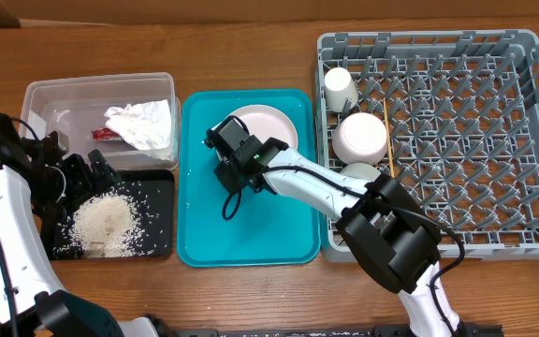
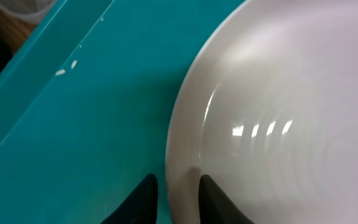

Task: Sort waste into correct bins and load items into the dishwasher
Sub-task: 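Slide the right gripper to the white plate's rim and grasp it, then lift the white plate and carry it right into the dish rack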

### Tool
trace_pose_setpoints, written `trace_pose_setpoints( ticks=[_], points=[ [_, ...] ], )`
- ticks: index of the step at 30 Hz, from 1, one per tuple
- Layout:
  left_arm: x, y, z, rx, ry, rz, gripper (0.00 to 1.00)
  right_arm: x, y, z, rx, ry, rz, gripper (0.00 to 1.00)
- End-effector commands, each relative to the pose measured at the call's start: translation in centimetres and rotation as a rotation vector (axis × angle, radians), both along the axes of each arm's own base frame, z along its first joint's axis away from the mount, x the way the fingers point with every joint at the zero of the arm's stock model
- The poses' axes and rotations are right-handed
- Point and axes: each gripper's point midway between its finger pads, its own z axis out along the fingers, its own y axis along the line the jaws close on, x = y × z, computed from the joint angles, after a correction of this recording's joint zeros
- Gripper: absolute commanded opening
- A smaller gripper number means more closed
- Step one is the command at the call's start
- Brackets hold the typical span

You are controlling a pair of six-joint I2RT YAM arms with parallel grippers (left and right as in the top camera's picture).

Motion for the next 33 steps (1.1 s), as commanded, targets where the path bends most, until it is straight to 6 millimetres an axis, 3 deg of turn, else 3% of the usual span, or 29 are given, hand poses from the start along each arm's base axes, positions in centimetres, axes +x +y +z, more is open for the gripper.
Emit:
trace_pose_setpoints(
  ticks=[1, 12, 16, 20, 24, 27, 30, 33],
  points=[
    [0.4, 0.0, 0.6, 0.015, -0.024, -0.023, 1.00, -0.1, -0.2, -1.0, -0.014, 0.006, -0.001, 0.24],
    [0.4, 0.0, 0.6, 0.015, -0.024, -0.023, 1.00, -0.4, -0.6, -2.0, -0.053, 0.011, 0.042, 0.20],
    [0.4, 0.0, 0.6, 0.015, -0.024, -0.023, 1.00, -0.3, -0.2, -1.8, -0.033, 0.008, 0.040, 0.16],
    [0.4, 0.0, 0.6, 0.015, -0.024, -0.023, 1.00, -0.4, 0.1, -1.5, -0.030, 0.004, 0.045, 0.04],
    [0.4, 0.0, 0.6, 0.015, -0.024, -0.023, 1.00, -0.3, 0.4, -0.3, -0.007, -0.010, 0.049, 0.04],
    [0.4, 0.0, 0.6, 0.015, -0.024, -0.023, 1.00, -0.3, 2.4, 3.0, 0.098, -0.016, 0.087, 0.04],
    [0.4, 0.0, 0.6, 0.015, -0.024, -0.023, 1.00, 0.2, 4.8, 9.0, 0.268, -0.033, 0.120, 0.04],
    [0.4, 0.0, 0.6, 0.015, -0.024, -0.023, 1.00, 1.0, 5.6, 16.3, 0.435, -0.053, 0.124, 0.04]
  ],
)
